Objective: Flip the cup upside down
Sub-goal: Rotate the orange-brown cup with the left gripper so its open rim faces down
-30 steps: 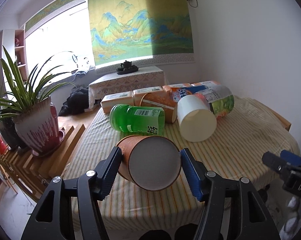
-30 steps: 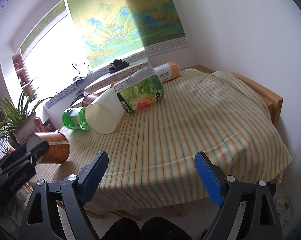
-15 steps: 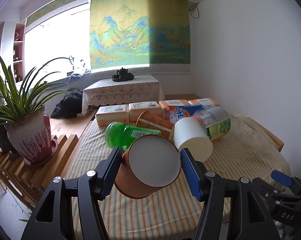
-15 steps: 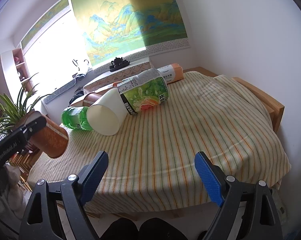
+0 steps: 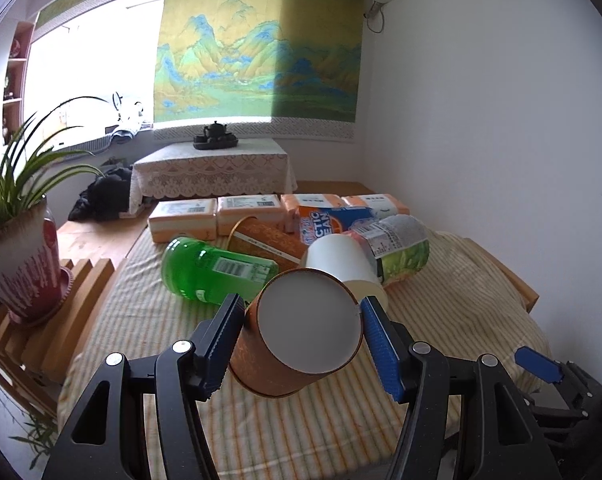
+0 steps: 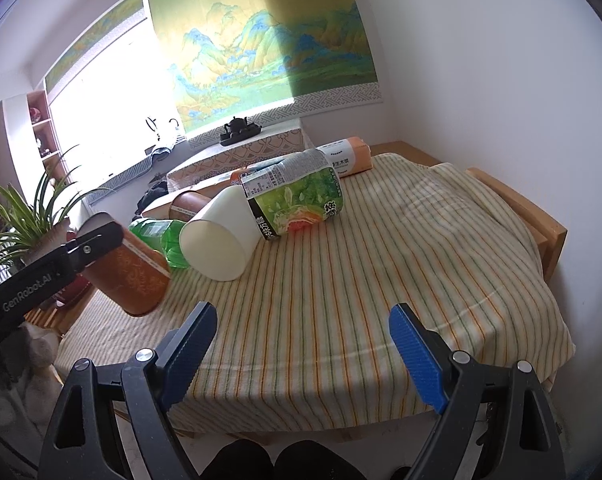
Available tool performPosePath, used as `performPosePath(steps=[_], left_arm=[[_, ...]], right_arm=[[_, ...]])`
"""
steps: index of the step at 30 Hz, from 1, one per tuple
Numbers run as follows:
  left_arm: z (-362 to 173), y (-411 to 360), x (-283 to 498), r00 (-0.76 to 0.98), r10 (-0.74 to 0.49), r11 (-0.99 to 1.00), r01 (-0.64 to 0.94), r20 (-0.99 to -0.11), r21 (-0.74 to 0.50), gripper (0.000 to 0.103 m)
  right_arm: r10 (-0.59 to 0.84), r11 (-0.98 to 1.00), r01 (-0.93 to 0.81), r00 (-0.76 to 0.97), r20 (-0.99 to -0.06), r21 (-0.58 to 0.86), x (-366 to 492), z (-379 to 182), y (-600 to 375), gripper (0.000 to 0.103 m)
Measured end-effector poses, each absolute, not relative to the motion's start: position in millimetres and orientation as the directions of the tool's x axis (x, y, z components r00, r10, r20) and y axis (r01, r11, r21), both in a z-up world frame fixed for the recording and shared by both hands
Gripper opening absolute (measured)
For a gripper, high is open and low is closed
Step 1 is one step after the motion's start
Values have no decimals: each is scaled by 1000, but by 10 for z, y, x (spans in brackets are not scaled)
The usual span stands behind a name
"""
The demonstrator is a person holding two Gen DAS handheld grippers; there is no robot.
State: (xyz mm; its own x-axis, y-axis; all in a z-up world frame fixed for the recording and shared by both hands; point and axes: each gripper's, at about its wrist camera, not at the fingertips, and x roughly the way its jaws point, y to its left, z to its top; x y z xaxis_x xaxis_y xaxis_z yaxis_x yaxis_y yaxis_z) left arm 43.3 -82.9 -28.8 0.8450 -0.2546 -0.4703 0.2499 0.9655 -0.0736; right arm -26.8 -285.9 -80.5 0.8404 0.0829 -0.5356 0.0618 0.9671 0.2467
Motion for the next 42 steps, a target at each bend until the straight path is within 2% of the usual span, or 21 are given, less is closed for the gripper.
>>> performPosePath(steps=[12, 19, 39, 42], left_arm=[[-356, -755, 541, 808, -285, 958, 250, -515, -138, 64], [-291, -706, 453, 798, -327, 945, 275, -505, -176, 64], [-482, -564, 769, 772, -322, 946, 241, -548, -216, 64], [-507, -543, 811, 768, -323, 946, 243, -553, -216, 68]], right_arm=[[75, 968, 69, 840, -537, 242, -273, -777, -2867, 85], [81, 969, 60, 837, -541, 238, -225, -777, -2798, 85], [84, 977, 42, 827, -557, 209, -105, -785, -2633, 85], [86, 977, 40, 823, -561, 209, -81, -791, -2611, 85]])
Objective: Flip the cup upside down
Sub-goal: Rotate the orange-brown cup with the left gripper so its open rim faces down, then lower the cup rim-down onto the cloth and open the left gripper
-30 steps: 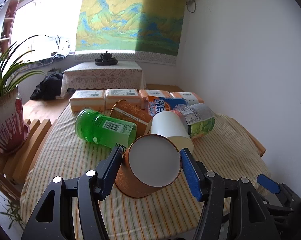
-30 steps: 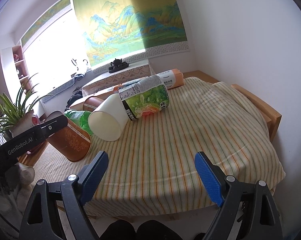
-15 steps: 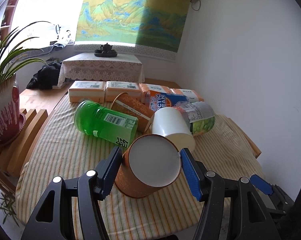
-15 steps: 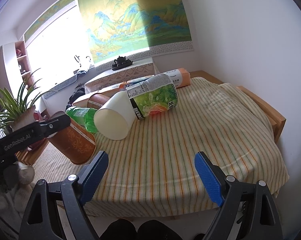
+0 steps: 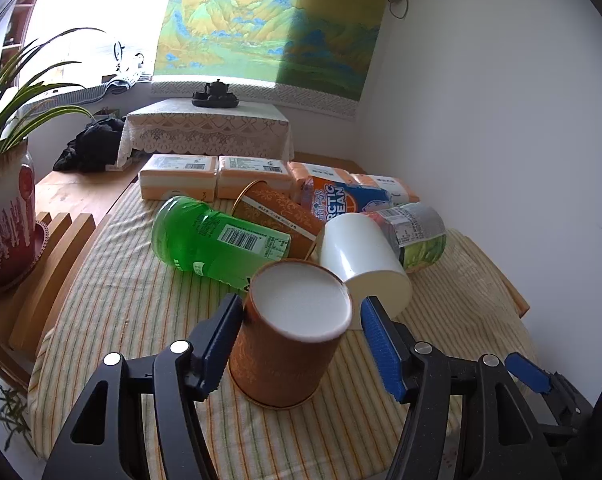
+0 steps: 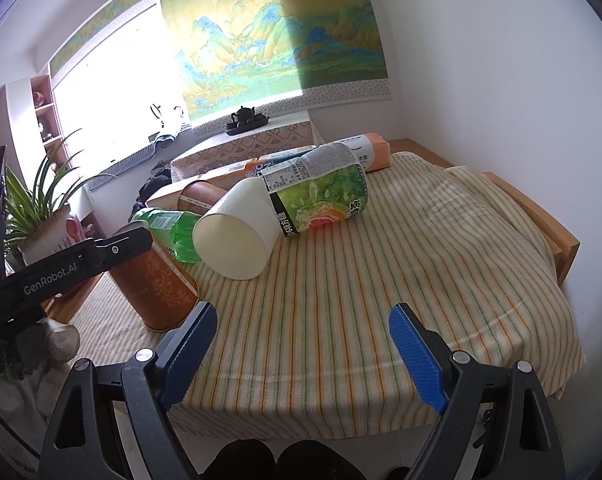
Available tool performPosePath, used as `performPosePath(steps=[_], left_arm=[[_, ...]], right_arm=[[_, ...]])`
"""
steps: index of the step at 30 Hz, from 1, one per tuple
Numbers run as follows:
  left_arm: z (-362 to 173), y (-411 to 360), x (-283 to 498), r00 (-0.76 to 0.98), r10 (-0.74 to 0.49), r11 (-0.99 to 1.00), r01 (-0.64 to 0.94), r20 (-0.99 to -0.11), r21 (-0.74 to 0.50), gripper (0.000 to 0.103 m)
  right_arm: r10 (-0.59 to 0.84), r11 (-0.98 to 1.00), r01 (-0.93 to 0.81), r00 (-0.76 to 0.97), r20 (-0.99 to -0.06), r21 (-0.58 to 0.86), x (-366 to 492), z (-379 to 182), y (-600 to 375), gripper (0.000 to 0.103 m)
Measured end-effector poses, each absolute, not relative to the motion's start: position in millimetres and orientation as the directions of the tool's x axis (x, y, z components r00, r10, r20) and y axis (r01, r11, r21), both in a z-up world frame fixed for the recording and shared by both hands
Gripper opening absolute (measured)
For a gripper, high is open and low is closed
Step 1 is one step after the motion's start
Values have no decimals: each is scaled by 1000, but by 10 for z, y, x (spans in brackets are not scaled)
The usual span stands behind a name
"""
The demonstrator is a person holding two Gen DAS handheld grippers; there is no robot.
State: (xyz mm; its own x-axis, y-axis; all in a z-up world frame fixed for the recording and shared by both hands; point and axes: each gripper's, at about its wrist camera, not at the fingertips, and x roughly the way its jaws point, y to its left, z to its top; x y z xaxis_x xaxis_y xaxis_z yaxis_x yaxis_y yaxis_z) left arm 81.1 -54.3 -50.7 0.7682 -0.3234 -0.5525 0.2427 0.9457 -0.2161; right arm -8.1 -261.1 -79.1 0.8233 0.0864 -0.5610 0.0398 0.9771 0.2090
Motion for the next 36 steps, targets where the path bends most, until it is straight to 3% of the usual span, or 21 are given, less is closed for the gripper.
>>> performPosePath(steps=[3, 8, 23, 36], left_arm=[[-519, -509, 820, 770, -331, 943, 242, -545, -230, 79], [-518, -473, 818, 775, -321, 946, 237, -544, -221, 86], [-342, -194, 513, 845, -175, 984, 162, -505, -72, 94], [-402, 133, 338, 856, -104, 994, 81, -507, -68, 103]], right_arm=[[96, 976, 35, 818, -568, 215, -42, -808, -2587, 85], [109, 977, 18, 815, -569, 214, -1, -812, -2518, 85], [127, 983, -31, 833, -539, 183, 0, -635, -2251, 85], [128, 988, -68, 860, -494, 139, -26, -482, -1950, 94]])
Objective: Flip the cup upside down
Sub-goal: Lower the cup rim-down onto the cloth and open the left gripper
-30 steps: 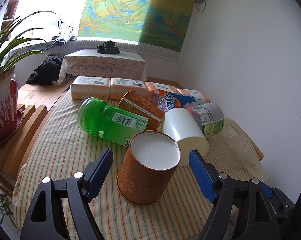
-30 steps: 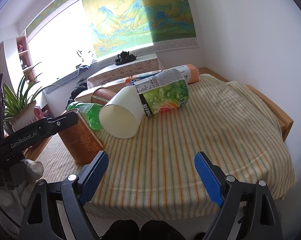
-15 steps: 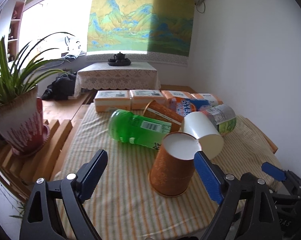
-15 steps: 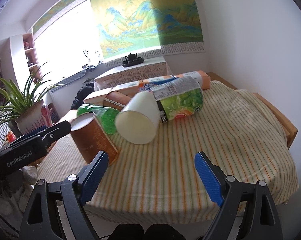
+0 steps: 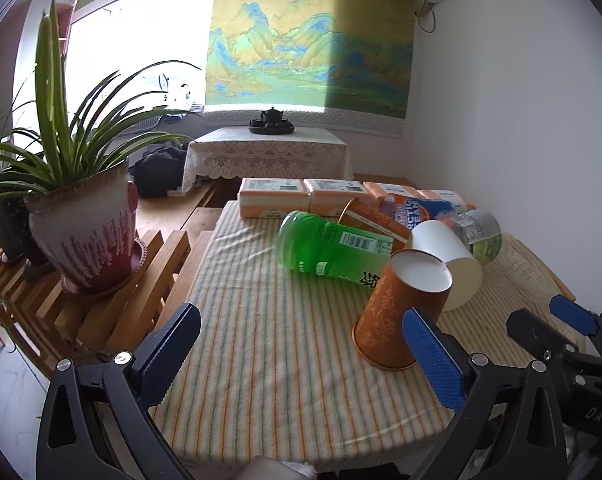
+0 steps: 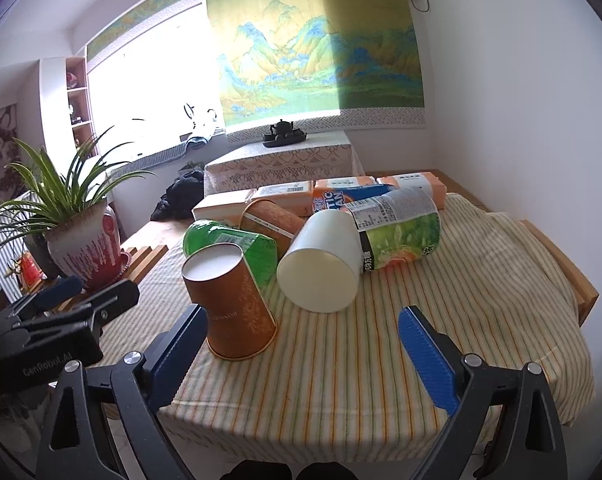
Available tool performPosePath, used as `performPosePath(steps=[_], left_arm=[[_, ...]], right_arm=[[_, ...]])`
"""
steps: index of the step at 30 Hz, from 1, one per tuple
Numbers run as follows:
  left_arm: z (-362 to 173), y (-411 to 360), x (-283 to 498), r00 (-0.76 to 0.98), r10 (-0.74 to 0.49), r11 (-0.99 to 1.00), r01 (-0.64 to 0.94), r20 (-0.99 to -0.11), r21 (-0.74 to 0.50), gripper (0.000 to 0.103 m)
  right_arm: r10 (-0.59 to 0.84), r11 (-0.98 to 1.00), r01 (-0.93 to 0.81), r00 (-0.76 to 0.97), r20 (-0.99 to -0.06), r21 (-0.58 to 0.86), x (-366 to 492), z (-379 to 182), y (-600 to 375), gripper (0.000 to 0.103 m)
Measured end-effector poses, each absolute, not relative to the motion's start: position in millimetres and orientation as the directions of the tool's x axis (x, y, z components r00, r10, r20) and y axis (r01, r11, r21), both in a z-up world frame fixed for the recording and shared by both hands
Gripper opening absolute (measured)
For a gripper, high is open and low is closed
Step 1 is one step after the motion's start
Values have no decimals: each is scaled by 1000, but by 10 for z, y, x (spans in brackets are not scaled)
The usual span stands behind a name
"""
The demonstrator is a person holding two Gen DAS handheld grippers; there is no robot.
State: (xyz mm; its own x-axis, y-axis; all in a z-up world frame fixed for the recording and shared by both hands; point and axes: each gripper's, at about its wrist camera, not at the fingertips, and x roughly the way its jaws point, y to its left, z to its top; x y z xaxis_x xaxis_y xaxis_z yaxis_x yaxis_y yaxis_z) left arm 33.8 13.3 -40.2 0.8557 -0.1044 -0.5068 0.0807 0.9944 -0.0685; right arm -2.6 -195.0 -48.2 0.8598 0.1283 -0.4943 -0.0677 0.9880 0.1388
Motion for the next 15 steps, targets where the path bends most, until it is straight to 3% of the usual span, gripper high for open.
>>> performPosePath(steps=[15], left_arm=[[-354, 36, 234, 875, -51, 998, 31, -481, -48, 103]], right_arm=[[27, 995, 19, 901, -433, 103, -56, -364, -2079, 96]])
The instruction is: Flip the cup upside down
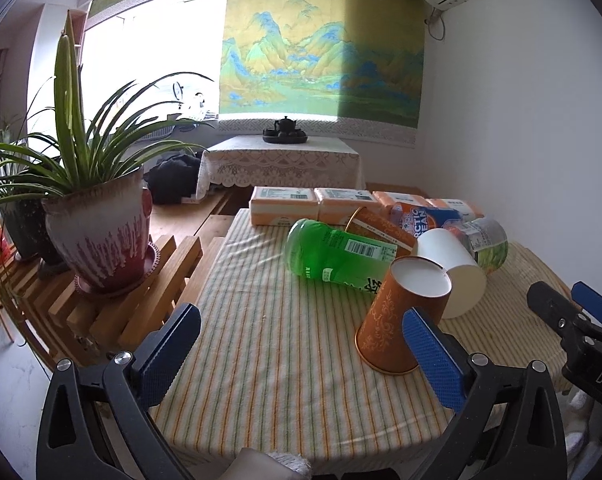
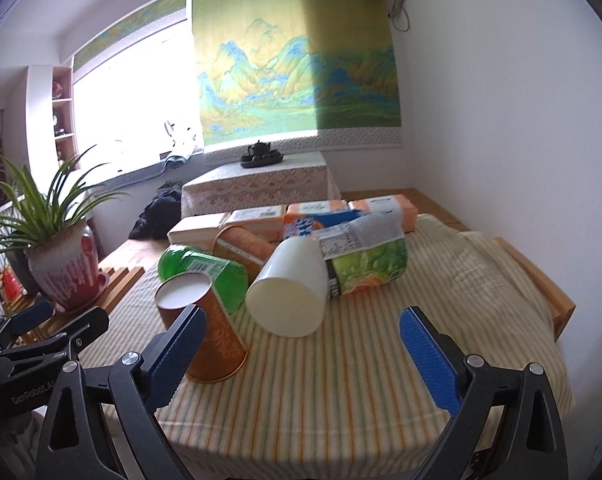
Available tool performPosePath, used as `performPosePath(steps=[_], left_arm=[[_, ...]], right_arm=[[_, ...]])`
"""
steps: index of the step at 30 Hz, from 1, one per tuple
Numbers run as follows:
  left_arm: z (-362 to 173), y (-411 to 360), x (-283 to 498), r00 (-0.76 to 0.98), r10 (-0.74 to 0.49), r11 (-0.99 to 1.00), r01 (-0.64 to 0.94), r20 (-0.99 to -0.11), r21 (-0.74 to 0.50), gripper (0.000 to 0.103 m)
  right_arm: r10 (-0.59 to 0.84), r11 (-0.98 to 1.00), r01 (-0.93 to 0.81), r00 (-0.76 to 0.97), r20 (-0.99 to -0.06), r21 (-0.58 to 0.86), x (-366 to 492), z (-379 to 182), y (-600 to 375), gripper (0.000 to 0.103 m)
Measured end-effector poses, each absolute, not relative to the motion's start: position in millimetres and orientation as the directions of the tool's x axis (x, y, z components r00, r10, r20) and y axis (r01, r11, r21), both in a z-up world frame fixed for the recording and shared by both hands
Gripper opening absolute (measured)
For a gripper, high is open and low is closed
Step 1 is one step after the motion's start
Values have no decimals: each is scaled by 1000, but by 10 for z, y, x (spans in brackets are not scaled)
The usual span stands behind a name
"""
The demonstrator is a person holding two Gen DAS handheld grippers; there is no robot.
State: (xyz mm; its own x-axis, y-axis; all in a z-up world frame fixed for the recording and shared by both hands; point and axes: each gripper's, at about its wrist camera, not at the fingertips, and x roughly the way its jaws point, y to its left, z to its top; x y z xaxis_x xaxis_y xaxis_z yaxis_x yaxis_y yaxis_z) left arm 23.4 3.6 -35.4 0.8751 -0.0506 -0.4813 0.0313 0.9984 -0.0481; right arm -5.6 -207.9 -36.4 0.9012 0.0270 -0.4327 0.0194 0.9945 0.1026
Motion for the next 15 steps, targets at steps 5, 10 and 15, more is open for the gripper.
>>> performPosePath(steps=[5, 10, 15], left_arm=[[-344, -25, 256, 873, -51, 999, 37, -486, -39, 103], [-355, -39, 259, 871, -54, 998, 41, -489, -38, 103], [-354, -1, 275, 871, -45, 999, 29, -489, -40, 103]], right_arm=[[7, 995, 35, 903, -430, 91, -29, -329, -2085, 96], [1, 997, 33, 909, -417, 73, -30, -309, -2059, 96], [20, 997, 17, 905, -426, 82, -13, -327, -2044, 96]])
